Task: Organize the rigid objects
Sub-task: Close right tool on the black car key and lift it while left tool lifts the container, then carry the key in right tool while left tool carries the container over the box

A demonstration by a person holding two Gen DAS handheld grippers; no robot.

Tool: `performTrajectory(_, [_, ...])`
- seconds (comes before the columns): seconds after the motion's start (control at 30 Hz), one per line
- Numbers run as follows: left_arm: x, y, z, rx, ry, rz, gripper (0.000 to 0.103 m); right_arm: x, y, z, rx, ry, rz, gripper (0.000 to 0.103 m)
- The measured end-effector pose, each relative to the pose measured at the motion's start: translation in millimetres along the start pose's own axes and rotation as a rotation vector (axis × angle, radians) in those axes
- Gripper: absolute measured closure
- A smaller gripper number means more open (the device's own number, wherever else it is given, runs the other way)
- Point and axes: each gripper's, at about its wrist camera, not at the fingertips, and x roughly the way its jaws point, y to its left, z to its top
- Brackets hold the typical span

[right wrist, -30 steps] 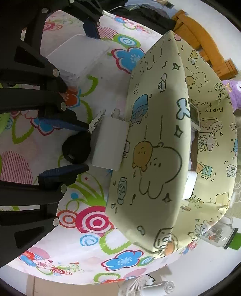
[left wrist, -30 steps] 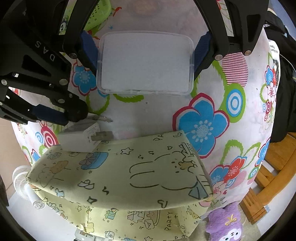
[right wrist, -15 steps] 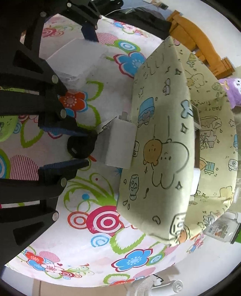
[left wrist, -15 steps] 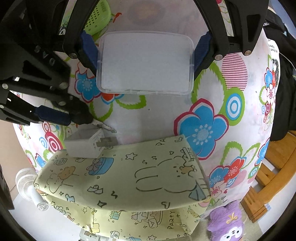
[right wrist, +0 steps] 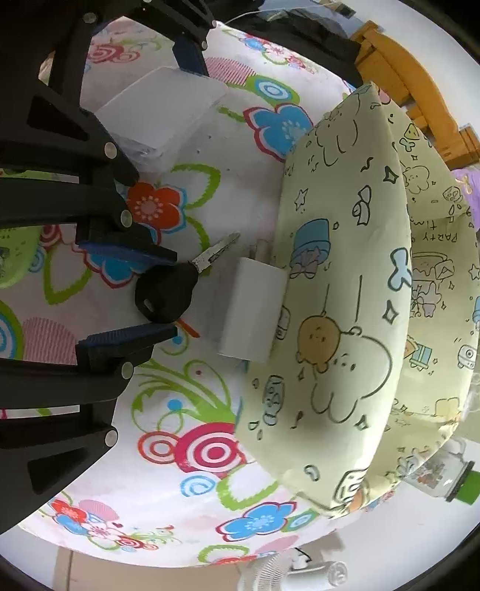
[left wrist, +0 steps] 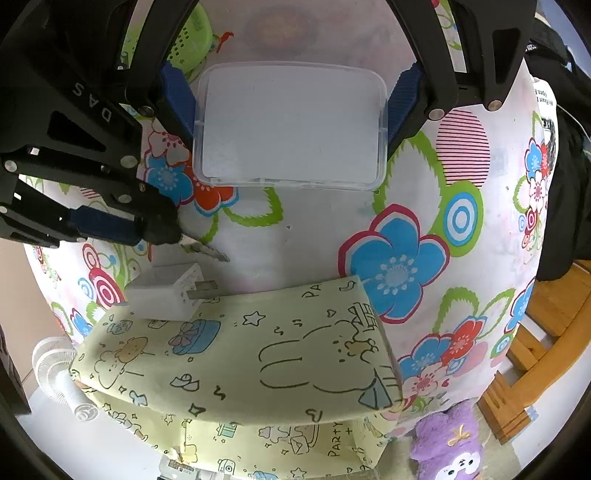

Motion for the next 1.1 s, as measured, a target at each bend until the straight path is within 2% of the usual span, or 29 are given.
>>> performTrajectory(0.3, [-24, 0, 2, 0.030, -0.033, 0.001, 0.015, -24, -20, 0, 0.038, -0.026, 0.007, 0.069])
performTrajectory(0.67, [-65, -20, 15, 0.075, -0.084, 0.008, 0.015, -91, -43, -12, 0.072, -0.082, -0.003, 0.069])
performTrajectory(1.1, [-106, -19, 38, 0.111, -0.150, -0.014, 0.015, -133, -36, 7, 0.099, -0.158, -0.020, 0.069])
